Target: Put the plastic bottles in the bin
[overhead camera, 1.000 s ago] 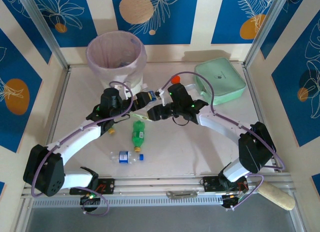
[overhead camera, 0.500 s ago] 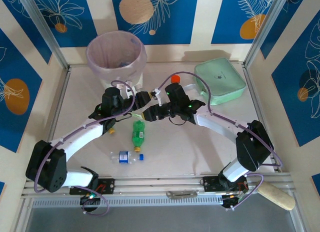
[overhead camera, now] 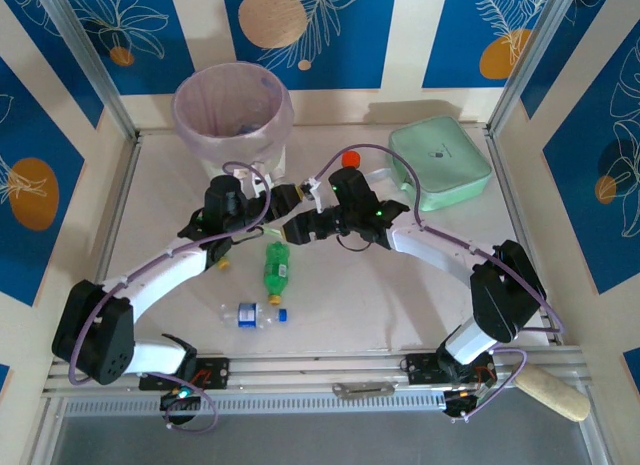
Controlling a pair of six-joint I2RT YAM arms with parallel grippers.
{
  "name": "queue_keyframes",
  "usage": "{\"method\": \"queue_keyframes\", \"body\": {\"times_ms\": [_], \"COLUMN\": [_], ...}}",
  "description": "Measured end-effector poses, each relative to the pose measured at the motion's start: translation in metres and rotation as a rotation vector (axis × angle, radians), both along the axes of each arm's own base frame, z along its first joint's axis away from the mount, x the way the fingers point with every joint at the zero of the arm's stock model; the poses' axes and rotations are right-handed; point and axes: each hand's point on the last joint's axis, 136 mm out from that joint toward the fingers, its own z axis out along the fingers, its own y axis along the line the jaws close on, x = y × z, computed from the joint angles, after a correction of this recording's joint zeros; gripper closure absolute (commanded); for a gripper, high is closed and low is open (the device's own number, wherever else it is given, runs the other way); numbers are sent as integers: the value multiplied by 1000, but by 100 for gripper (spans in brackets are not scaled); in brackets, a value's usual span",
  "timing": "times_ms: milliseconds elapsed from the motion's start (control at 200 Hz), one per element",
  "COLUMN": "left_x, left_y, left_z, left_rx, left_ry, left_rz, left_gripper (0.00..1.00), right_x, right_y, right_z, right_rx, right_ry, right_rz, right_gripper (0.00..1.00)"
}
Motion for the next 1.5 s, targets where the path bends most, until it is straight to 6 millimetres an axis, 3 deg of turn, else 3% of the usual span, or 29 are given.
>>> {"method": "queue_keyframes", "body": {"times_ms": [95, 310, 440, 570, 860, 985, 1191, 1501], "left_x": [1, 0, 3, 16, 59, 78, 123, 170], "left_y": [3, 14, 27, 38, 80, 104, 131, 142], "left_z": [-5, -21, -14, 24, 164, 192, 193, 181], "left_rx": [28, 141, 219, 260, 327, 384, 533, 740], "left_ry": [-4, -10, -50, -155, -484, -565, -596, -581], "left_rz": [10, 28, 53, 85, 205, 274, 359, 362], "left_gripper": [38, 38, 38, 38, 38, 38, 38, 37], "right_x": [1, 5, 10, 19, 32, 34, 34, 30], "right_y": [0, -14, -28, -42, -62, -69, -81, -90], "right_z": [1, 6, -1, -9, -14, -11, -7, -6], "right_rx": [1, 2, -15, -43, -83, -90, -93, -103], "right_ry": [-9, -33, -29, -20, -25, -40, -61, -75], "right_rz": [-4, -44, -95, -168, -303, -345, -399, -425], "right_gripper": [11, 10, 9, 9, 9, 8, 8, 8]}}
